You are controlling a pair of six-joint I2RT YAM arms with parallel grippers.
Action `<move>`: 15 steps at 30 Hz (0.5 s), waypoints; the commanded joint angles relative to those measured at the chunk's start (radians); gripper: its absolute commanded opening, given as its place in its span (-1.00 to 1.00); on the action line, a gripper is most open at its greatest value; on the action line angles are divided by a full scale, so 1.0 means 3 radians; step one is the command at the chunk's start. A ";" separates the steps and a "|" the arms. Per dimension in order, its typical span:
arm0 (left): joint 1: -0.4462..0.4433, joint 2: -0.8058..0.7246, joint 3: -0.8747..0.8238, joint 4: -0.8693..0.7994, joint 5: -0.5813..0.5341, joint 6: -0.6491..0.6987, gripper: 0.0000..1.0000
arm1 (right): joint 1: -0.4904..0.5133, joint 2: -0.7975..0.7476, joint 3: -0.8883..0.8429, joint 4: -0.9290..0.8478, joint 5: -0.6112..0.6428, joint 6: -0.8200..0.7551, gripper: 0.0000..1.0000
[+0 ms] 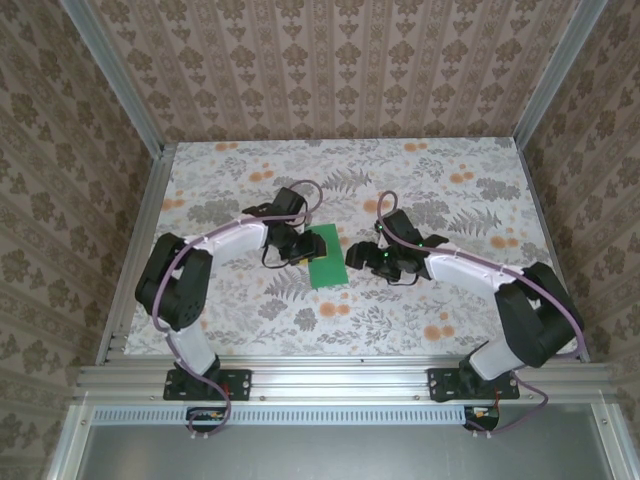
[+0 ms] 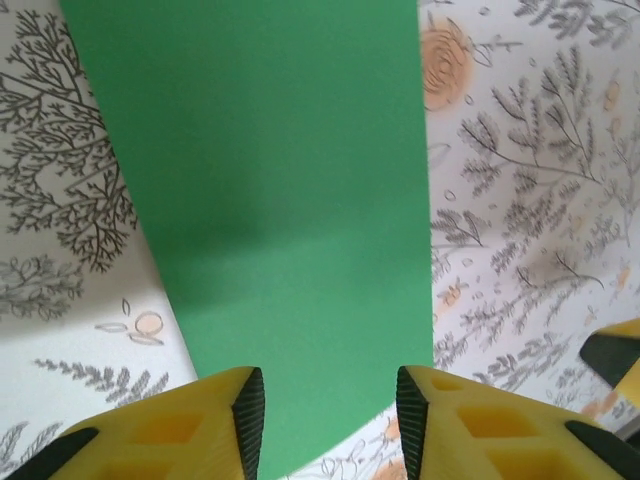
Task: Fold a paper plane with a square sheet of paper (pick it up from the middle)
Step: Rotate the paper at the center of the table, then move the paper to the center of the table.
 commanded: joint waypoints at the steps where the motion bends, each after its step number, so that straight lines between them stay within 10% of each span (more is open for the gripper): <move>1: 0.0035 0.0174 0.0094 0.0034 0.0023 0.0035 -0.31 | 0.0043 0.0167 0.0150 0.0011 -0.0174 -0.0036 0.51; 15: 0.0103 0.0465 -0.0009 0.0015 -0.0082 0.0037 -0.73 | 0.0094 0.0717 0.0449 0.0056 -0.0527 -0.0011 0.10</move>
